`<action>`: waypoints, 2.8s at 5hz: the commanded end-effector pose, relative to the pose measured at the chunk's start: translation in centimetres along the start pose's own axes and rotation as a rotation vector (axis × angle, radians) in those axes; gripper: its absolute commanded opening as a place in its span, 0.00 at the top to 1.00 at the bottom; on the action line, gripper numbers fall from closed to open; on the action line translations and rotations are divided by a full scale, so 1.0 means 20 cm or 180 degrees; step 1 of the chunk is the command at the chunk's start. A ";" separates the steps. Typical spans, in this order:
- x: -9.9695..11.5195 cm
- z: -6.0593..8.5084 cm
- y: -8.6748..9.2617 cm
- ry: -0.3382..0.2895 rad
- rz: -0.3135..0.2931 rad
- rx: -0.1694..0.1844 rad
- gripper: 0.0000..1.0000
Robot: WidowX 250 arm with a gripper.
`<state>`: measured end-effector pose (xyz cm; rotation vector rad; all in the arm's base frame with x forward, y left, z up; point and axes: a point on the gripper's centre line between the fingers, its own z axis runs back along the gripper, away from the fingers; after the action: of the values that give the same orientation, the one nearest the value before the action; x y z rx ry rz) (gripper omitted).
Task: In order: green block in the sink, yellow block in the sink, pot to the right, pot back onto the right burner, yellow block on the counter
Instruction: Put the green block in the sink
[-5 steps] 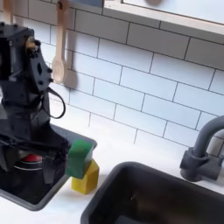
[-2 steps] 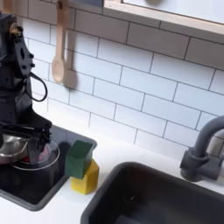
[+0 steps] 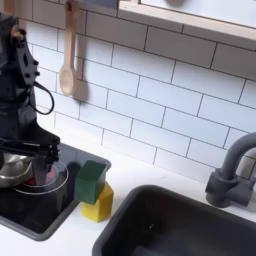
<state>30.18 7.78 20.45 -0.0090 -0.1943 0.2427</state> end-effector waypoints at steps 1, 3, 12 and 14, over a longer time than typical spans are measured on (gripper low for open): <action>0.04 -0.02 -0.07 -0.0028 -0.0033 -0.0039 0.00; 0.01 0.02 -0.20 -0.0031 -0.0102 -0.0159 0.00; 0.08 -0.08 -0.38 0.0128 -0.0183 -0.0223 0.00; 0.08 -0.11 -0.43 0.0166 -0.0212 -0.0225 0.00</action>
<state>34.27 -0.20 19.12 -0.0789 -0.1571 0.1689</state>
